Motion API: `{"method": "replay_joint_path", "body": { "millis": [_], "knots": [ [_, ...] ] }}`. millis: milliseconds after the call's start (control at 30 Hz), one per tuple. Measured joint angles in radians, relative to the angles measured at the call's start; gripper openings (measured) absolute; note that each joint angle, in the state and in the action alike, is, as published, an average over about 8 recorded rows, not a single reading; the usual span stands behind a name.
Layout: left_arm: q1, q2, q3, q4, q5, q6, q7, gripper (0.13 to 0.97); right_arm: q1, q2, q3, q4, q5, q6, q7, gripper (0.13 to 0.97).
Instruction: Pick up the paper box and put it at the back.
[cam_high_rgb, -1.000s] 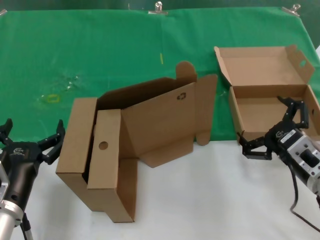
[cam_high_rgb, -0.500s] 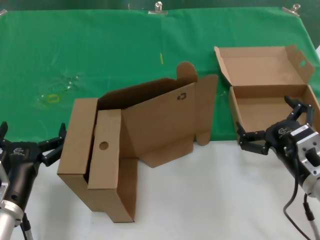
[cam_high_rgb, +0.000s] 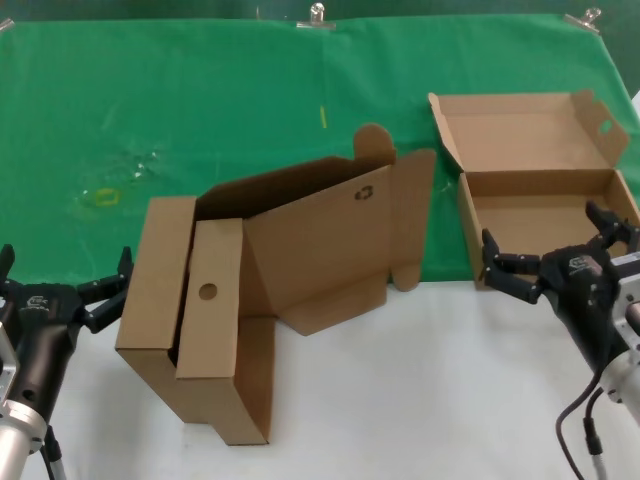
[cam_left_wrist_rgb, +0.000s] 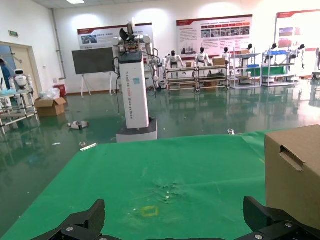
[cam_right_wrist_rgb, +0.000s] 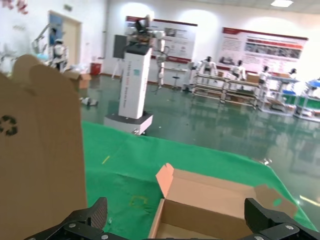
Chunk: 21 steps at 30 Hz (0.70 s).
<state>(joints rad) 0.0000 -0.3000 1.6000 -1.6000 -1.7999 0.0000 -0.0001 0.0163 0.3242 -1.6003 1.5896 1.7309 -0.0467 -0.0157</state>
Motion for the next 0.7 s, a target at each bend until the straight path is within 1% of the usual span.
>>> {"method": "replay_joint_path", "body": {
  "millis": [200, 700],
  "knots": [
    [0.000, 0.000, 0.000, 0.000, 0.000, 0.000, 0.000, 0.966, -0.009, -0.013, 0.000, 0.006, 0.038, 0.026, 0.009, 0.966],
    [0.000, 0.000, 0.000, 0.000, 0.000, 0.000, 0.000, 0.966, -0.010, -0.015, 0.000, 0.006, 0.042, 0.028, 0.010, 0.966]
  ]
}}
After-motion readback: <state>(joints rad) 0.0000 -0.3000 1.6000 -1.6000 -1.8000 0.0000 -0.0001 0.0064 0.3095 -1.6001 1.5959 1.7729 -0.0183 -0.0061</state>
